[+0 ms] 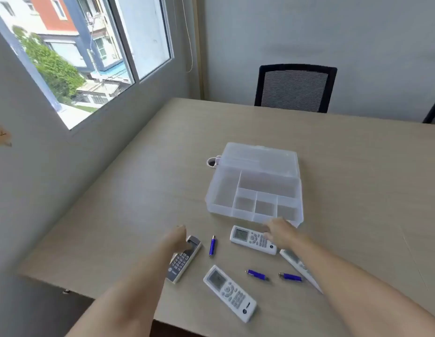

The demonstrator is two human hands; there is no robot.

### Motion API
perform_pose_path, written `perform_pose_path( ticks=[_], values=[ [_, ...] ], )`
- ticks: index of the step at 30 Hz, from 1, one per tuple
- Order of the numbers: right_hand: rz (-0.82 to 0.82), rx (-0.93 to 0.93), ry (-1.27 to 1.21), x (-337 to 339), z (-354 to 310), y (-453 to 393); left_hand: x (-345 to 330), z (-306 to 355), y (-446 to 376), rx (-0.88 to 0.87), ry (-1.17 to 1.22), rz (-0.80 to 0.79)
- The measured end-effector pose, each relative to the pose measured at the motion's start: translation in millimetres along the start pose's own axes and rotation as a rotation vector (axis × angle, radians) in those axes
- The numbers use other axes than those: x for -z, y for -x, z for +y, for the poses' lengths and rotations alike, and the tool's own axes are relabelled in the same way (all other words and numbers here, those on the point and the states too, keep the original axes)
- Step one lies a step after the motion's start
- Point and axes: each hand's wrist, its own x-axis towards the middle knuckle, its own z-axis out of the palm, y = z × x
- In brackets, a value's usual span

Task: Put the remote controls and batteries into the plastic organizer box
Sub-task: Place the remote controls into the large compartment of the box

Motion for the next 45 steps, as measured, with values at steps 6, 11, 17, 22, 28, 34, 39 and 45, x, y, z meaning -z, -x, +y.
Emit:
perform_pose_path(
  ticks=[6, 11, 17, 22, 28, 34, 39, 45],
  values=[
    [-0.059, 0.033, 0.199, -45, 9, -13, -51, -15, 0, 0.133, -0.025, 0.013],
    [0.005, -0.004, 0.349, -70, 13, -30, -60, -16, -8, 0.180, 0.166, 0.039],
    [0.030, 0.043, 0.153, -69, 14, -31, -8, 10, -35, 0.065, 0.752, 0.259],
    [0.002, 0.041, -0.519, -16, 14, 0, 51, 76, -81, -0.108, 1.022, 0.218],
    [0.177, -0.141, -0.836, 73, 54, -36, 63, 117, -140, -0.066, 0.923, 0.197],
    [0.183, -0.224, -0.783, 90, 99, -123, 45, 126, -157, 0.010, 0.800, 0.106],
    [0.163, -0.240, -0.772, 77, 91, -166, 40, 136, -154, -0.043, 0.463, 0.066],
    [0.064, -0.293, -0.704, 43, 86, -191, 25, 126, -125, -0.181, 0.032, 0.069]
  ],
)
